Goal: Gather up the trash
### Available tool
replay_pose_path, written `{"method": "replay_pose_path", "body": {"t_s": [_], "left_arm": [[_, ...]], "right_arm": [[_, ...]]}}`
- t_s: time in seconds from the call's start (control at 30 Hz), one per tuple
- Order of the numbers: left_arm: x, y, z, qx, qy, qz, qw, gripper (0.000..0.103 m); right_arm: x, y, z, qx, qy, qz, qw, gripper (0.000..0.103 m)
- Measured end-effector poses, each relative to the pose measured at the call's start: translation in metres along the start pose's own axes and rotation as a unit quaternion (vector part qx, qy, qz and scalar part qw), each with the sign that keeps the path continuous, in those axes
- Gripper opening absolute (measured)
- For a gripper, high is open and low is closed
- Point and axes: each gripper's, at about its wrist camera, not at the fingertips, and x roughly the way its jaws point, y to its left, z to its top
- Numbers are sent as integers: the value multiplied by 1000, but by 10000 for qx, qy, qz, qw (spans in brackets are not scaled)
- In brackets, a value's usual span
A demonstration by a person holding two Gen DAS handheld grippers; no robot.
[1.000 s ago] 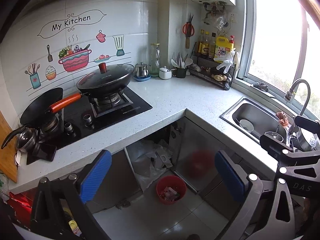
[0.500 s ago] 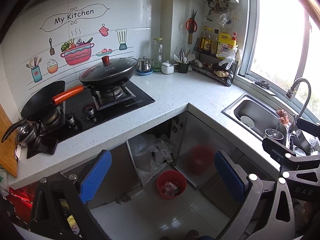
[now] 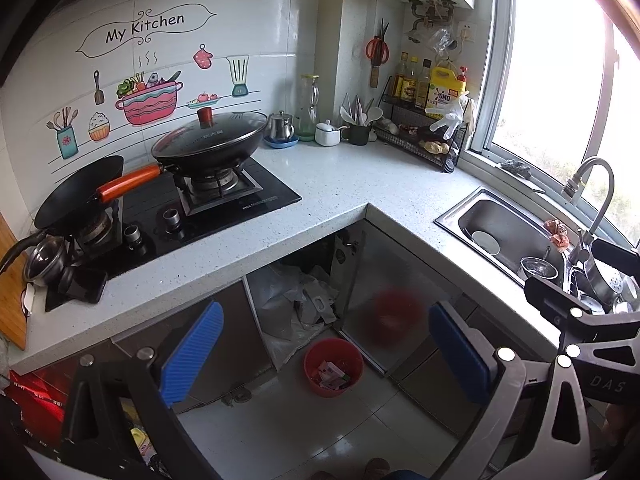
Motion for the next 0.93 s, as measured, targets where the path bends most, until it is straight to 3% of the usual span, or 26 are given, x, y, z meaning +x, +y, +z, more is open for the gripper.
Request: {"method": "replay_pose_path", "body": {"t_s": [0.93], "left_arm": [[2, -13, -15, -41, 212, -93, 9997, 102]], "right_arm": [[-3, 2, -9, 66, 156, -27, 9999, 102]]}}
